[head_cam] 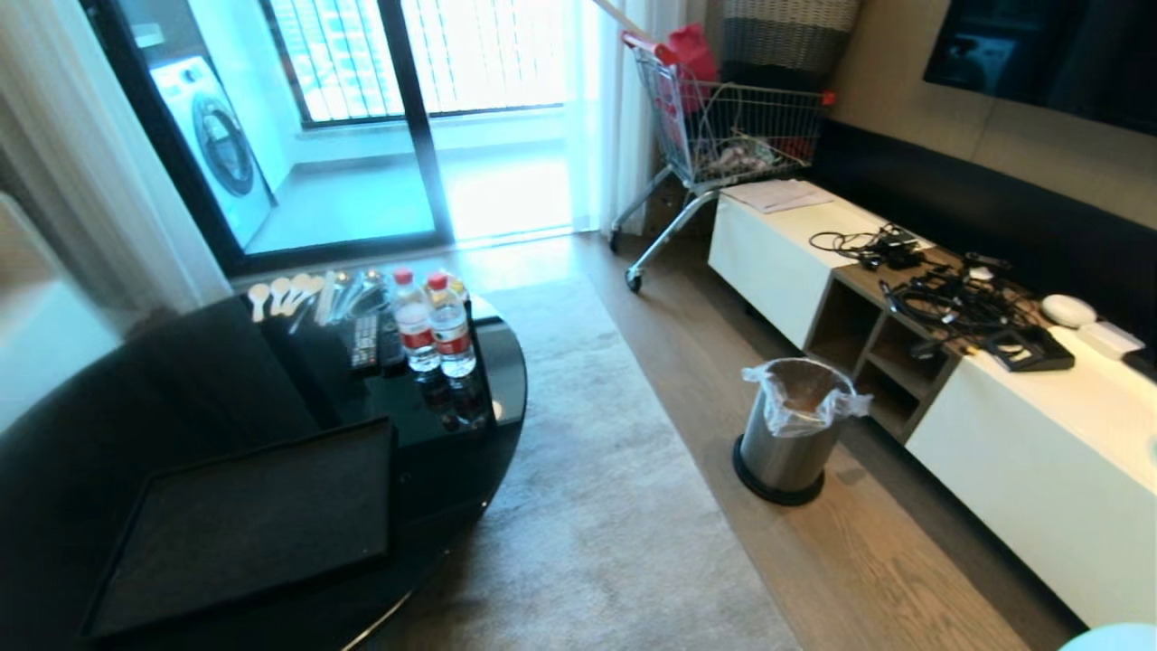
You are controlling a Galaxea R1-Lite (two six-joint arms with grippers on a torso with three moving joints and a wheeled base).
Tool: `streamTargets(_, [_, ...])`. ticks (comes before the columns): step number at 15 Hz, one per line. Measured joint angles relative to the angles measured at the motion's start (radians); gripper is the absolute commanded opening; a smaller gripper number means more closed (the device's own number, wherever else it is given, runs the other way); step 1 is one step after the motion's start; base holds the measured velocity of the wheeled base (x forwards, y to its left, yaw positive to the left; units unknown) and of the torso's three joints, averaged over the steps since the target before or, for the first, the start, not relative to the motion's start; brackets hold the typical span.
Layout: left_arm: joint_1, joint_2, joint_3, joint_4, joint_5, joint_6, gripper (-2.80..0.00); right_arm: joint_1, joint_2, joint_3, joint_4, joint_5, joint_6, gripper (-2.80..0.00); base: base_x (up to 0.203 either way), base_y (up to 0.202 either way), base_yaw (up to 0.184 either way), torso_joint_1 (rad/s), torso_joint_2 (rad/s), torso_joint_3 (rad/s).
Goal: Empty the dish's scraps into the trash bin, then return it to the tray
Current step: Put the bowl back to the table
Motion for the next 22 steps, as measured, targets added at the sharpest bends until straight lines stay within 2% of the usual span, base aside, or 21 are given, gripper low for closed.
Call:
streamTargets(16, [0.0, 0.0, 0.0, 0.0, 0.0, -0.001, -2.8, 0.0, 0.0, 0.0, 0.0, 0.0, -0.001, -2.8, 0.0, -0.009, 0.168, 0.002, 0.0, 0.003])
streamTargets(22, [0.0, 0.0, 0.0, 0.0, 0.0, 0.0, -2.8, 0.0, 0.0, 0.0, 0.0, 0.0, -0.001, -2.8, 0.0, -0.001, 0.035, 0.0, 0.0, 0.001])
